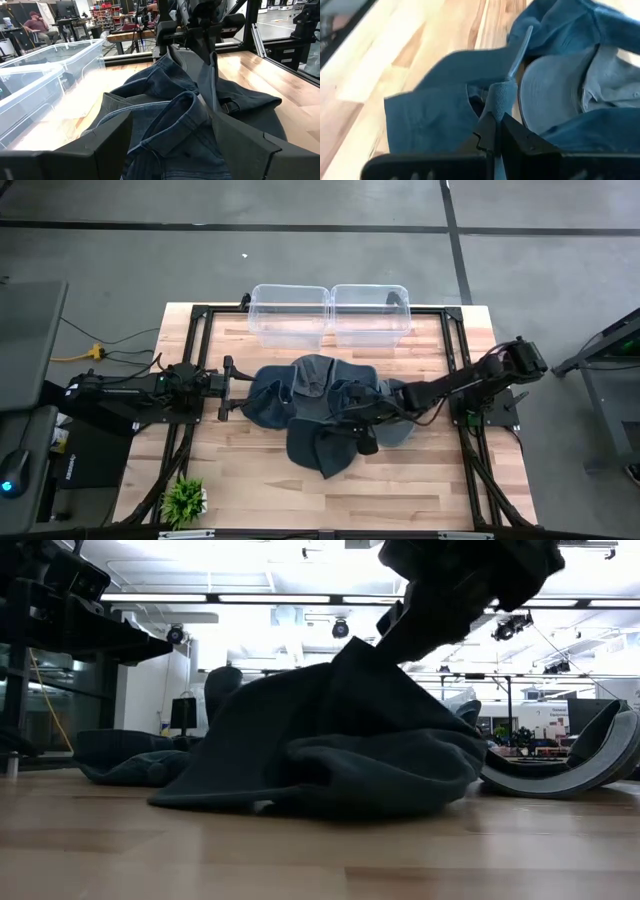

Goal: Pick & Place hat
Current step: Put the bottom blue cap into the right transparent bin

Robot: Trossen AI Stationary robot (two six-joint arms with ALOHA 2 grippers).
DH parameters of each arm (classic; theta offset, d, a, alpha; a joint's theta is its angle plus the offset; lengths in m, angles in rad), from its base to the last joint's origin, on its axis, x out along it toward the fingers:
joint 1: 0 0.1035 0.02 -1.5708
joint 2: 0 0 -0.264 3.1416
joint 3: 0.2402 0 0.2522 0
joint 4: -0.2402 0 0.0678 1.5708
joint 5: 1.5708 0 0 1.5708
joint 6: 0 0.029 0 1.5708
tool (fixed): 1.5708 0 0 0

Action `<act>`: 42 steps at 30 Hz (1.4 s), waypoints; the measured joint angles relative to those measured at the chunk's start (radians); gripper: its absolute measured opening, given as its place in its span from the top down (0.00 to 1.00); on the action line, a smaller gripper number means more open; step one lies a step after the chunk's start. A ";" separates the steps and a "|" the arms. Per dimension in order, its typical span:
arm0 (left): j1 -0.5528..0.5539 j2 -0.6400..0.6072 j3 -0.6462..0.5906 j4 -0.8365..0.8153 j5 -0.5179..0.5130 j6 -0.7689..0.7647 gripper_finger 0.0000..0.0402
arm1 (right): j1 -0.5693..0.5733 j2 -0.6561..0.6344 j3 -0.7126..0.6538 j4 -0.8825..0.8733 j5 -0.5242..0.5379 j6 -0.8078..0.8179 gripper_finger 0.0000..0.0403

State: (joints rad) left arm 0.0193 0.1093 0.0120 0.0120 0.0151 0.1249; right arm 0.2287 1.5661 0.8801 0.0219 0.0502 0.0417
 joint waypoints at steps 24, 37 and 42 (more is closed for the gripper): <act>0.000 0.000 0.000 0.000 0.000 0.000 0.32 | 0.043 -0.001 0.440 -0.672 0.194 -0.129 1.00; 0.000 0.000 0.000 0.000 0.000 0.000 0.32 | 0.040 -0.001 0.441 -0.692 0.194 -0.111 1.00; 0.000 0.000 0.000 0.019 0.002 -0.001 0.32 | 0.040 -0.001 0.441 -0.692 0.234 -0.110 1.00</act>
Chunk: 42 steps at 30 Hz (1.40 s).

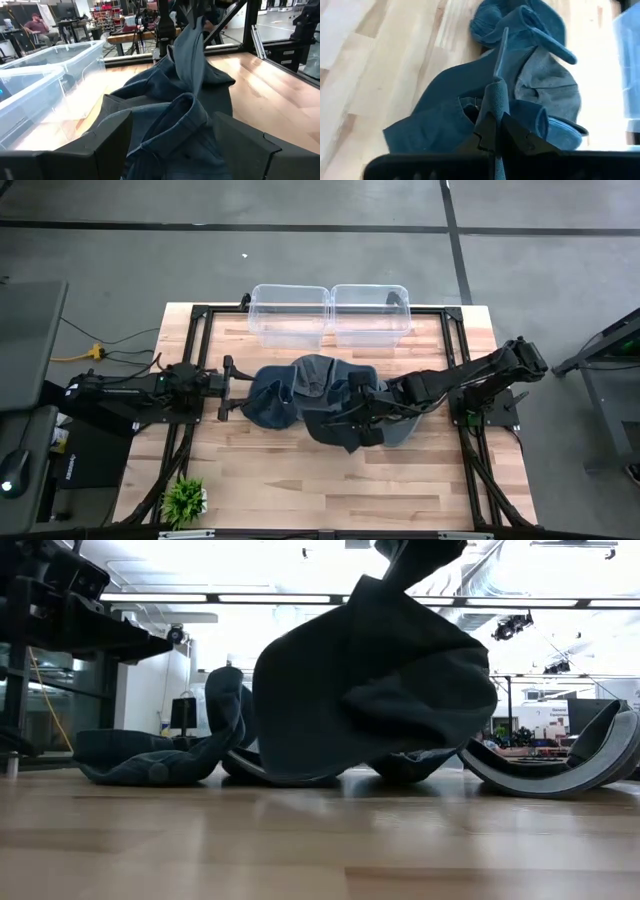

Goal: Pick & Place hat
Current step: Put the bottom blue cap into the right transparent bin

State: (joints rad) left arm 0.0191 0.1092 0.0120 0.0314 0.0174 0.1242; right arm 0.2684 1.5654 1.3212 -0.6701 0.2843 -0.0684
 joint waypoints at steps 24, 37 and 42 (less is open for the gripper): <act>0.000 0.000 0.000 0.090 -0.028 -0.238 0.32 | -0.001 -0.002 0.216 -0.183 0.220 -0.071 1.00; 0.000 0.000 0.000 0.078 -0.140 -0.261 0.32 | -0.001 -0.002 0.225 -0.235 0.267 -0.073 1.00; 0.000 0.000 0.000 0.085 -0.155 -0.299 0.32 | -0.001 -0.002 0.225 -0.236 0.259 -0.087 1.00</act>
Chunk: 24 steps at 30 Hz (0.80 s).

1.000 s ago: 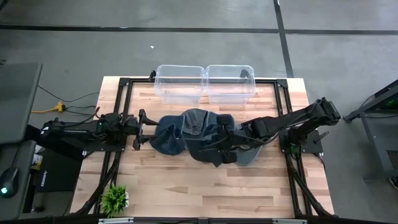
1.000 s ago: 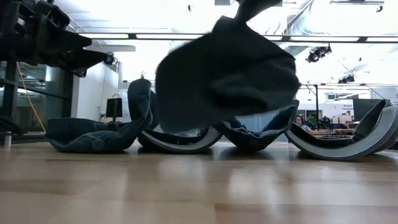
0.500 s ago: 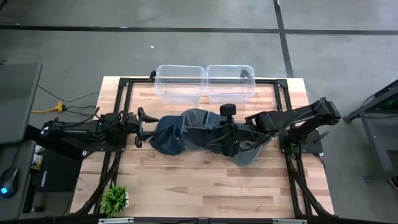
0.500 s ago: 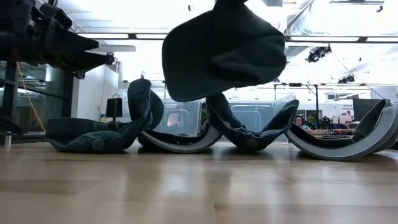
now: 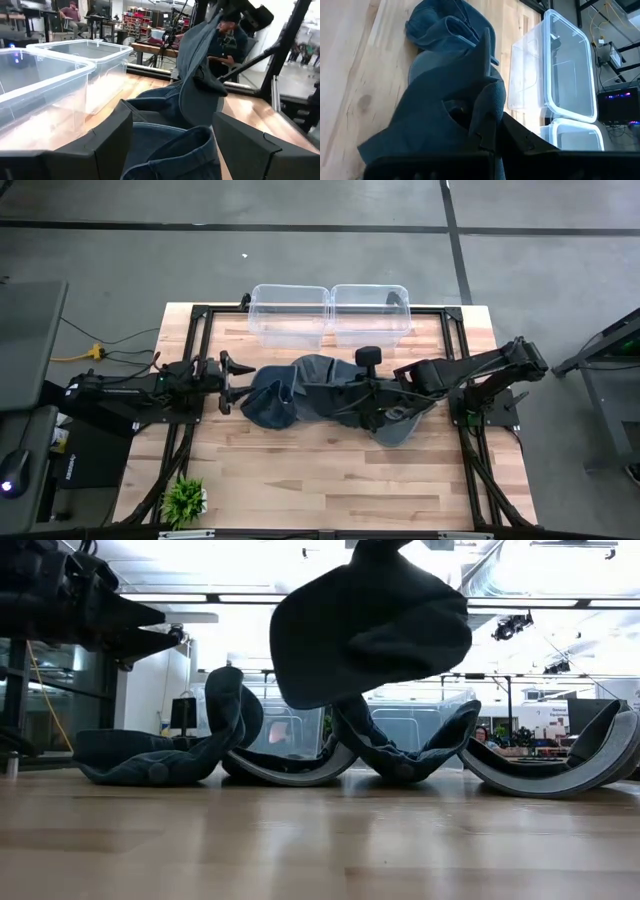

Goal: Pick & Place hat
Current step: Put the bottom blue cap into the right transparent bin

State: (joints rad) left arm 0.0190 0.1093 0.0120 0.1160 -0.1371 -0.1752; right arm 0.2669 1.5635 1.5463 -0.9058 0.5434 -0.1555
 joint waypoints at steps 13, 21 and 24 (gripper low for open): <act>0.000 0.069 0.075 0.062 -0.135 -0.011 0.32 | -0.092 0.000 0.000 -0.002 -0.167 -0.040 1.00; 0.000 0.412 0.224 0.133 -0.140 0.064 0.32 | -0.099 0.000 0.000 0.000 -0.178 -0.055 1.00; 0.001 0.580 0.333 0.123 -0.136 0.113 0.32 | -0.099 0.000 0.000 -0.004 -0.180 -0.065 1.00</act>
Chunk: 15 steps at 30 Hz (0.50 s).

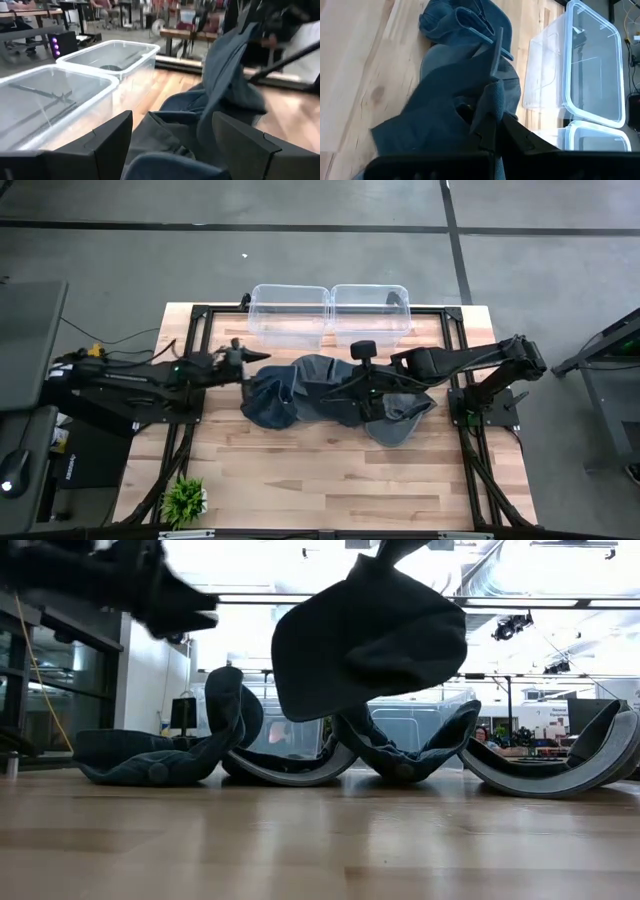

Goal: Pick & Place hat
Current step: Put the bottom blue cap into the right transparent bin

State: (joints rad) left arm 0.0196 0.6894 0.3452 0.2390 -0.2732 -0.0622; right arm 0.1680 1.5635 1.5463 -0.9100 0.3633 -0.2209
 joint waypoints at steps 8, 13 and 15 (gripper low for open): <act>0.010 0.400 0.399 -0.303 0.048 0.115 0.32 | 0.002 0.000 0.000 -0.054 -0.003 -0.007 1.00; 0.051 0.599 0.643 -0.462 0.150 0.166 0.32 | 0.003 0.000 0.000 -0.059 -0.001 -0.008 1.00; 0.063 0.662 0.719 -0.517 0.186 0.184 0.32 | 0.003 0.000 0.000 -0.063 -0.001 -0.008 1.00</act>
State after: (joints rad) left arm 0.0825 1.3518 1.0639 -0.2779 -0.0873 0.1221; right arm 0.1707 1.5635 1.5459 -0.9734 0.3622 -0.2287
